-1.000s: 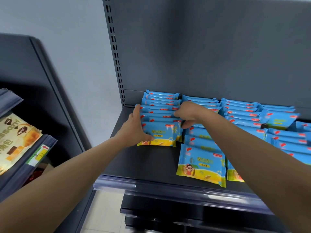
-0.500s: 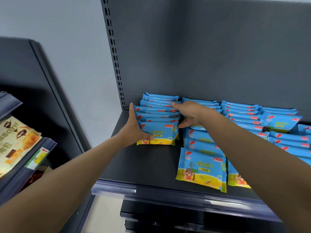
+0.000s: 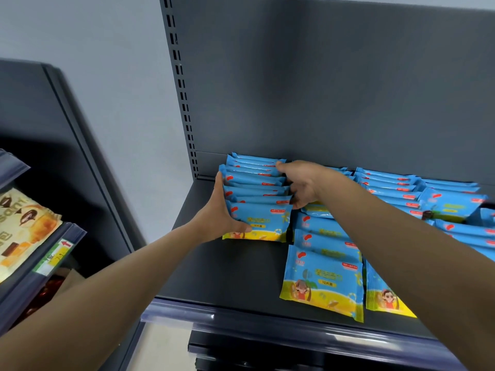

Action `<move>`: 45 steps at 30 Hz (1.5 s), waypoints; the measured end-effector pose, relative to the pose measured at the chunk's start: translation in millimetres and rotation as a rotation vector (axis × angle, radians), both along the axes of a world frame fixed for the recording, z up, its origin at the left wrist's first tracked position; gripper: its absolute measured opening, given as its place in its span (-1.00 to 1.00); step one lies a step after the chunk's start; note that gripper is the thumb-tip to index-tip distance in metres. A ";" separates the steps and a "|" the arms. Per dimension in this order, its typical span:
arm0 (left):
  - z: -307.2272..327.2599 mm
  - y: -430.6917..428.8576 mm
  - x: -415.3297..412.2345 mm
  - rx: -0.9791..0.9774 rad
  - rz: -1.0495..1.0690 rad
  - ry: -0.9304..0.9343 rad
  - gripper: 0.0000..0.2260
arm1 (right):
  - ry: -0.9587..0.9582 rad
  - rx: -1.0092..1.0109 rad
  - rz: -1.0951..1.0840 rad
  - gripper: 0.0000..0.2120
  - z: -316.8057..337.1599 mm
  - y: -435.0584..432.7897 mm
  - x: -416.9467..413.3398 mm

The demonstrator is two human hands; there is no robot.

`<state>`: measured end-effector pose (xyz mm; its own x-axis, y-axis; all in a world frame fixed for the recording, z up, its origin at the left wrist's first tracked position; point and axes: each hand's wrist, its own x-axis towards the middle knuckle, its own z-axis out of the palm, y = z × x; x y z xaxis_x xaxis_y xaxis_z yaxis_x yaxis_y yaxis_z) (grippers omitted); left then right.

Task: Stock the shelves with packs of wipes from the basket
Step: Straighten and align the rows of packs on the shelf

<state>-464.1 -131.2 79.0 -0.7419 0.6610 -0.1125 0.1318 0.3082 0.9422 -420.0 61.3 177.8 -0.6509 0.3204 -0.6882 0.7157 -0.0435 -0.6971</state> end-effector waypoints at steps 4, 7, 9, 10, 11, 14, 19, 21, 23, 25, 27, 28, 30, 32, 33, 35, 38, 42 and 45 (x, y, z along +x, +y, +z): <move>-1.0 -2.0 1.5 -0.031 -0.037 -0.051 0.14 | -0.017 -0.081 0.015 -0.55 -1.6 1.3 -0.6; -0.4 -0.6 4.1 0.016 0.026 0.071 0.14 | 0.008 -0.088 0.044 -0.66 -0.5 5.9 1.9; 2.3 0.2 5.5 -0.043 0.056 0.232 0.16 | 0.018 -0.059 0.138 -0.64 0.8 11.8 5.3; 3.2 0.4 4.9 -0.082 0.067 0.309 0.15 | 0.020 -0.022 0.216 -0.60 1.0 14.5 7.1; 3.6 0.3 4.0 -0.113 0.072 0.372 0.12 | 0.022 0.018 0.300 -0.59 1.0 15.8 8.8; 2.1 0.1 2.5 -0.177 0.064 0.517 0.08 | 0.034 0.167 0.435 -0.56 -2.0 13.0 12.8; 5.2 -3.2 -2.9 -0.145 0.018 0.453 0.11 | 0.092 0.152 0.319 -0.46 -11.6 5.7 10.9; 8.9 -5.9 -6.6 -0.097 -0.025 0.350 0.16 | 0.102 0.104 0.184 -0.39 -10.9 3.3 9.6; 10.1 -7.1 -8.3 -0.044 -0.038 0.284 0.19 | 0.100 0.108 0.103 -0.33 -11.0 1.9 6.8; 9.4 -6.2 -8.7 -0.046 -0.032 0.301 0.18 | 0.107 0.100 0.038 -0.32 -11.7 0.7 1.0; 8.0 -4.6 -7.7 -0.086 -0.016 0.366 0.10 | 0.143 0.089 -0.029 -0.29 -13.4 0.6 -7.2; 7.2 -4.1 -7.4 -0.094 -0.005 0.390 0.04 | 0.166 0.080 -0.066 -0.27 -13.9 0.7 -11.3; 4.7 -4.7 -8.5 -0.091 0.005 0.408 -0.07 | 0.216 0.053 -0.132 -0.27 -14.9 0.4 -17.7; 5.1 -7.4 -11.4 -0.065 -0.005 0.359 -0.08 | 0.247 0.029 -0.170 -0.26 -17.6 -0.6 -22.2; 7.1 -9.2 -13.5 -0.052 -0.016 0.312 -0.05 | 0.252 0.018 -0.183 -0.26 -20.0 -1.3 -24.5; 11.5 -12.0 -18.5 -0.031 -0.054 0.229 0.08 | 0.267 -0.010 -0.201 -0.26 -23.2 -4.2 -26.6; 12.4 -10.7 -23.8 0.007 -0.118 0.156 0.19 | 0.271 -0.031 -0.206 -0.28 -25.0 -5.1 -31.3; 7.5 -8.3 -23.5 -0.013 -0.099 0.168 0.17 | 0.256 -0.054 -0.236 -0.32 -26.5 1.0 -36.8; 4.4 -9.0 -22.8 -0.043 -0.078 0.241 0.11 | 0.265 -0.096 -0.216 -0.42 -24.4 4.7 -35.9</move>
<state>-486.9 -140.2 83.4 -0.6974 0.7160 0.0325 0.3760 0.3269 0.8670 -455.9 66.1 153.4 -0.7355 0.4118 -0.5380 0.4775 -0.2484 -0.8428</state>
